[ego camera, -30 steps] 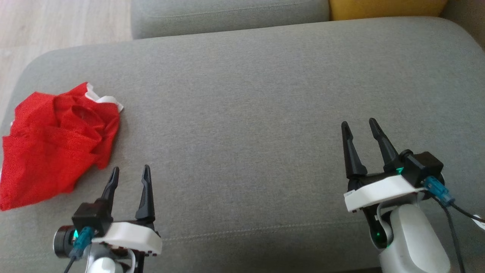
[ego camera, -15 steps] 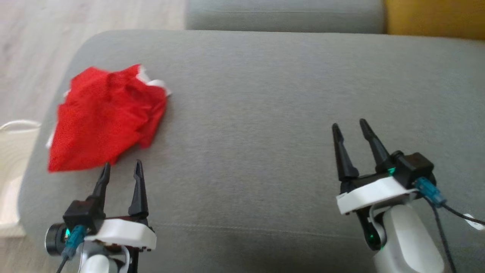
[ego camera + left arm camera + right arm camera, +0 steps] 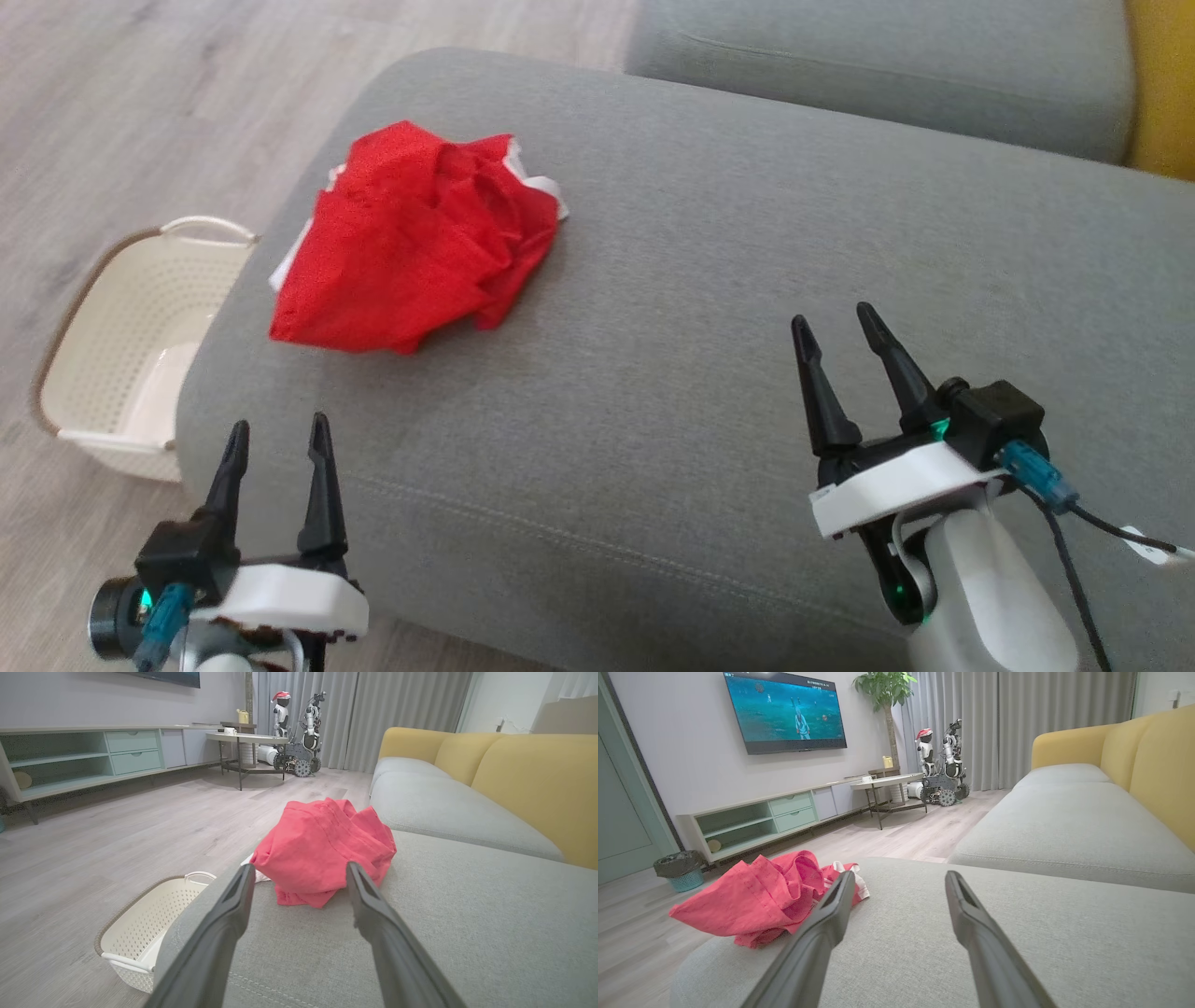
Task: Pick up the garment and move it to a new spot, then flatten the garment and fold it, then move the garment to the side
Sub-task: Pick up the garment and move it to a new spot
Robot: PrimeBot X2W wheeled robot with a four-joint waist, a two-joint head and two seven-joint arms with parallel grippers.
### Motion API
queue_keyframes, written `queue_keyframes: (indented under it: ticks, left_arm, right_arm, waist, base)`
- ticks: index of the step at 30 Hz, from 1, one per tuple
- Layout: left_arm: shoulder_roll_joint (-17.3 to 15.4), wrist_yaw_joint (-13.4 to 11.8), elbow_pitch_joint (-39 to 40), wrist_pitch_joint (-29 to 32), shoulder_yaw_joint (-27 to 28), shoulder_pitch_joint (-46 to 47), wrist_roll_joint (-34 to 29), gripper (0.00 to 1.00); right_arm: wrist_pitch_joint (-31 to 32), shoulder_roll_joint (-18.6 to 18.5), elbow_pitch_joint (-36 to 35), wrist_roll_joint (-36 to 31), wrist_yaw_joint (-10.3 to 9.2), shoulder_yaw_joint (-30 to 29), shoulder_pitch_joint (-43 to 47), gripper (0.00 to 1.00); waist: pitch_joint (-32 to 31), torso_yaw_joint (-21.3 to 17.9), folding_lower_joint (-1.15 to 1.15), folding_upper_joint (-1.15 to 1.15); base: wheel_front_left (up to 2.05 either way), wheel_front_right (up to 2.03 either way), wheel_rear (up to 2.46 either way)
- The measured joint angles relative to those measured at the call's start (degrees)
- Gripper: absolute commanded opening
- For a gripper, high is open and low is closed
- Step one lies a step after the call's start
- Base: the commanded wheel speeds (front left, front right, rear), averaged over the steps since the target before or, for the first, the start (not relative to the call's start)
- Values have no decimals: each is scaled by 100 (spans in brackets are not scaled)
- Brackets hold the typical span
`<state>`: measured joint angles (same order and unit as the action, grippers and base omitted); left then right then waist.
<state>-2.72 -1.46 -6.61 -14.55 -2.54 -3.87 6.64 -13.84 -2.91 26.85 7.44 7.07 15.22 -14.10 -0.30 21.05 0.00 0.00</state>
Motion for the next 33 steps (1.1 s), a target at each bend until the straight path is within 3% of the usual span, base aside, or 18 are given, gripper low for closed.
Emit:
queue_keyframes:
  ticks: [8, 24, 33]
  left_arm:
    - [0, -5, 67, 0, 80, -48, 0, 100]
    - [2, 53, 153, 0, 359, -7, 229, 100]
    - [18, 458, -339, -1, 583, 775, 548, 100]
  right_arm:
    - [1, 1, 77, 40, 0, 108, 14, 100]
    - [70, 1, 1, -40, 0, 9, 17, 100]
    - [494, 0, -766, -623, 0, -668, -12, 100]
  waist:
    - [-59, 222, 0, 0]
    - [148, 166, 0, 0]
    - [796, 0, 0, 0]
  base:
    - [0, 0, 0]
    - [0, 0, 0]
    - [0, 0, 0]
